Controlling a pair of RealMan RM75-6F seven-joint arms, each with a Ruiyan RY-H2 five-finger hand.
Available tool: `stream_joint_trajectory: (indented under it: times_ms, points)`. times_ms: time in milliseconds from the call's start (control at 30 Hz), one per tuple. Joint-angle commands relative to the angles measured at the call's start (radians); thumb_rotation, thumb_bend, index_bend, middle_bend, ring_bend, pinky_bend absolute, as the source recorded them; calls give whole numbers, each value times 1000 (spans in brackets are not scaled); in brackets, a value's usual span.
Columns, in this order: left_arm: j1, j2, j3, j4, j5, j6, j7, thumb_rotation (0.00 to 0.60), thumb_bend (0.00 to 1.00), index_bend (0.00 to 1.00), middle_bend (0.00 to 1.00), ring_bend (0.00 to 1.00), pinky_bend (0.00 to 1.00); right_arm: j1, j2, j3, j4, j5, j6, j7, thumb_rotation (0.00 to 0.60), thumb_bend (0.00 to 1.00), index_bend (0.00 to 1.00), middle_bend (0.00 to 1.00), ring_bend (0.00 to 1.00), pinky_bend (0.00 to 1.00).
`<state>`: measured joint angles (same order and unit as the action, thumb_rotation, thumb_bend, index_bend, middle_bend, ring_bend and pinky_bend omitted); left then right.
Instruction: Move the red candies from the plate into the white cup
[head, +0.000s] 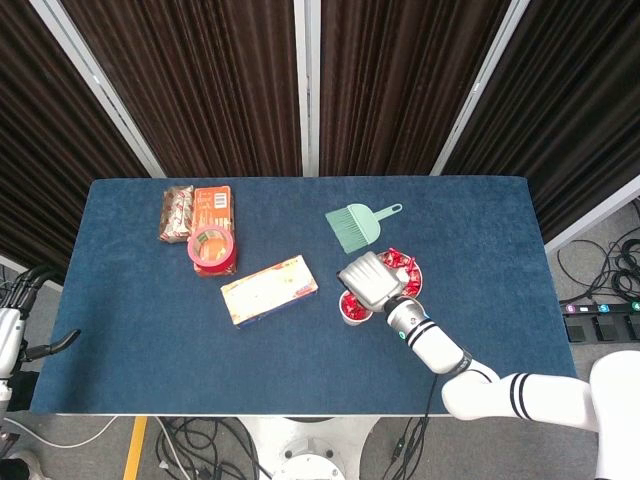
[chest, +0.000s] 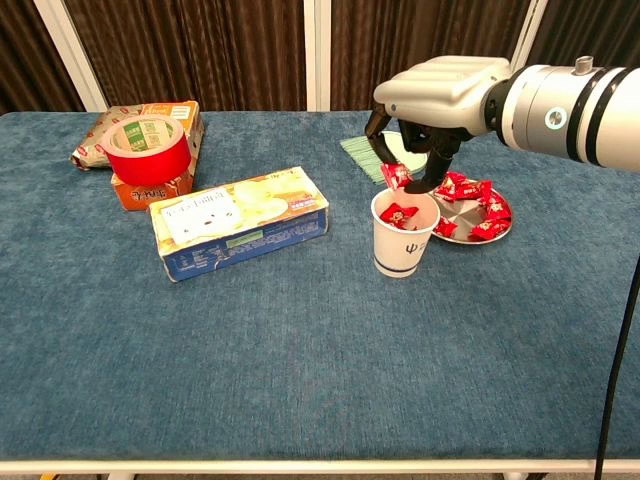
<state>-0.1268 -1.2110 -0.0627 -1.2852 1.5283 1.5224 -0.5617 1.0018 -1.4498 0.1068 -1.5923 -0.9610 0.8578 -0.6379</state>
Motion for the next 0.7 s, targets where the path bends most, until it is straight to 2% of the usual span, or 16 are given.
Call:
stream_joint_trajectory:
  times_ms: [33,433,700]
  points:
    - [1,0,0,1,-1,0,-1,163,90,166,155,99,203,2,-4,-4,7,-14,-10,14,600,33,586,1000,1000,1000]
    - [-4,-1,-1,5,2,-6,-6,160,90,166,156,99,203,-8,24,9,19,-16,14,37,600,28,562,1000,1000,1000]
    - [-4,-3,-1,9,4,-4,-11,161,91,166,156,99,203,-12,-4,-25,132,135,-40,2,600,39,549,1000,1000,1000]
